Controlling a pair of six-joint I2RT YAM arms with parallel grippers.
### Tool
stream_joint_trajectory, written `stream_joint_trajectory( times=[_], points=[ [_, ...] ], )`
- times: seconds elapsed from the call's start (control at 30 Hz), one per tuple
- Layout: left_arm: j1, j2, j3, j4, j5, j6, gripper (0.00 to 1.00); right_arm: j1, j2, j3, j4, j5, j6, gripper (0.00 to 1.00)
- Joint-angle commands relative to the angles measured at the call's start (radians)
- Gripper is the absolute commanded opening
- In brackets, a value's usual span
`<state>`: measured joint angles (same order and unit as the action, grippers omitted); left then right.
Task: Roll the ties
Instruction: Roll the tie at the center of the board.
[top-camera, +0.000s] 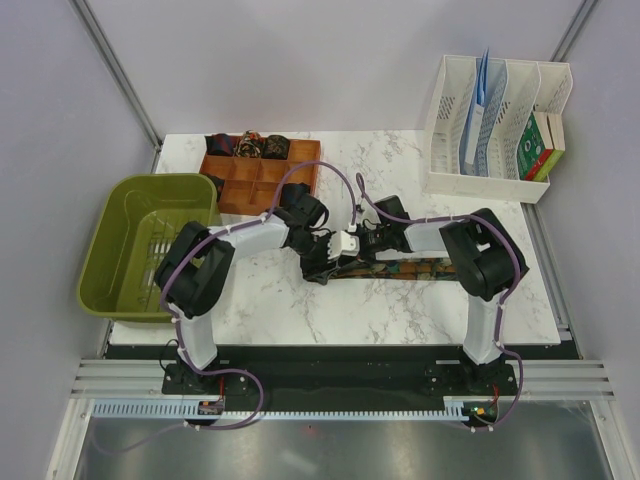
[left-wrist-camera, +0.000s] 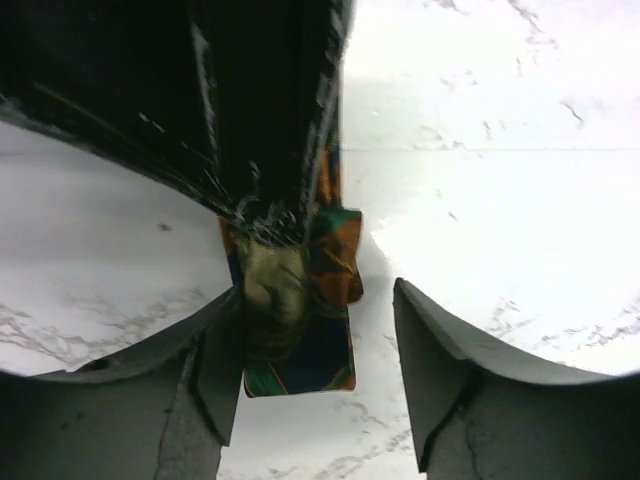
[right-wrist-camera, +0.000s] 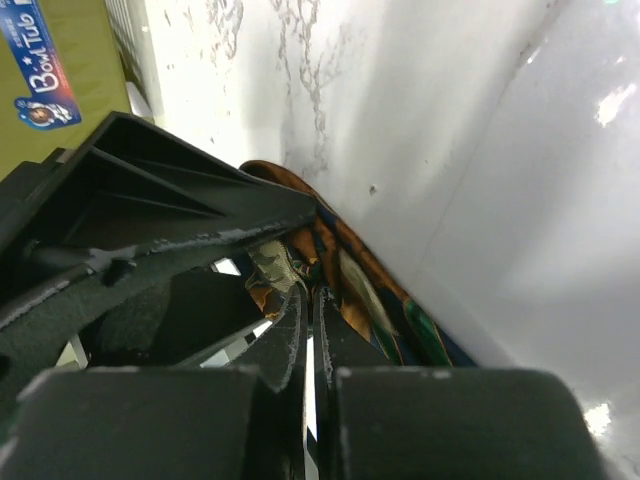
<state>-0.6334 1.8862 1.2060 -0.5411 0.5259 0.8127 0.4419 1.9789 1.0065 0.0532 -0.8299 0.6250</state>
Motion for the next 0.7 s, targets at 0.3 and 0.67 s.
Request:
stream_joint_trajectory(
  times=[0.3,0.67],
  points=[
    [0.100,-0.128,-0.069,-0.046,0.020,-0.009,0.80,-0.017,0.034,0.015,-0.127,0.095,-0.151,0.00],
    [0.072,-0.021,0.012,-0.011,0.042,-0.118,0.77,-0.017,0.052,0.011,-0.124,0.117,-0.165,0.00]
  ],
)
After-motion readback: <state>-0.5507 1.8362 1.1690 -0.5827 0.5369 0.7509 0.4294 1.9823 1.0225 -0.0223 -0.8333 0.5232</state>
